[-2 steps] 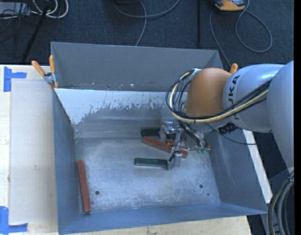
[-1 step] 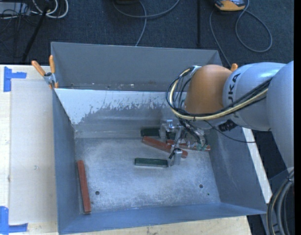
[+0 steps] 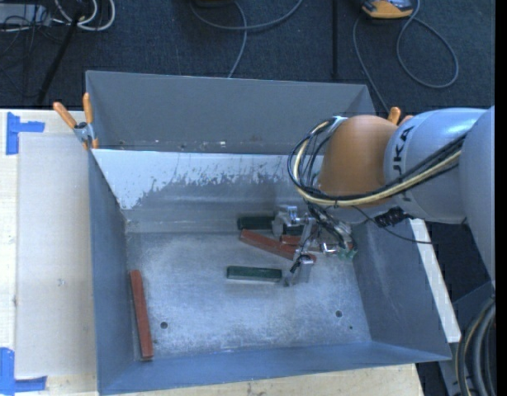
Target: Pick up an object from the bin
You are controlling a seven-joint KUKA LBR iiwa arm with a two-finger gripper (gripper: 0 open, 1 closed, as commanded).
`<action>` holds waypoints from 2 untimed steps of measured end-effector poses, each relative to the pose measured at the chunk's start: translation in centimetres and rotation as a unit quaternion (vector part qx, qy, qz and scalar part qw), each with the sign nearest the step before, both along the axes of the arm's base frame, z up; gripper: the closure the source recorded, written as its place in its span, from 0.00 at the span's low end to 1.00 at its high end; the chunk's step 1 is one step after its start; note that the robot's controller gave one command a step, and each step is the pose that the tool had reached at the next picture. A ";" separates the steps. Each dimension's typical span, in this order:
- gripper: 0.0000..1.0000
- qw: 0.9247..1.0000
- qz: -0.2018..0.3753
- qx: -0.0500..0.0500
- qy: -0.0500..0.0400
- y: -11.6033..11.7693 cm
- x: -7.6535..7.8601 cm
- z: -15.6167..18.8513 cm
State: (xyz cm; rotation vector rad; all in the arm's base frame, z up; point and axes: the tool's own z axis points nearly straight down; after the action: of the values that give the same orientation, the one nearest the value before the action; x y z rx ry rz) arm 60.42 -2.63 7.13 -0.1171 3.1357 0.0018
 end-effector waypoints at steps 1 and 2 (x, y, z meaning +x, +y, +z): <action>1.00 1.000 0.001 0.000 0.000 0.0 0.0 0.0; 1.00 0.953 0.303 -0.001 0.000 -5.3 1.4 -0.1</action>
Offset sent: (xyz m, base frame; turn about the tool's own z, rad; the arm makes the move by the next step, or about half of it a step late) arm 0.0000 0.0000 0.0000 0.0000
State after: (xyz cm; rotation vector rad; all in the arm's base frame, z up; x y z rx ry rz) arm 61.84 -7.90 7.04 -1.0632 2.9528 -0.0008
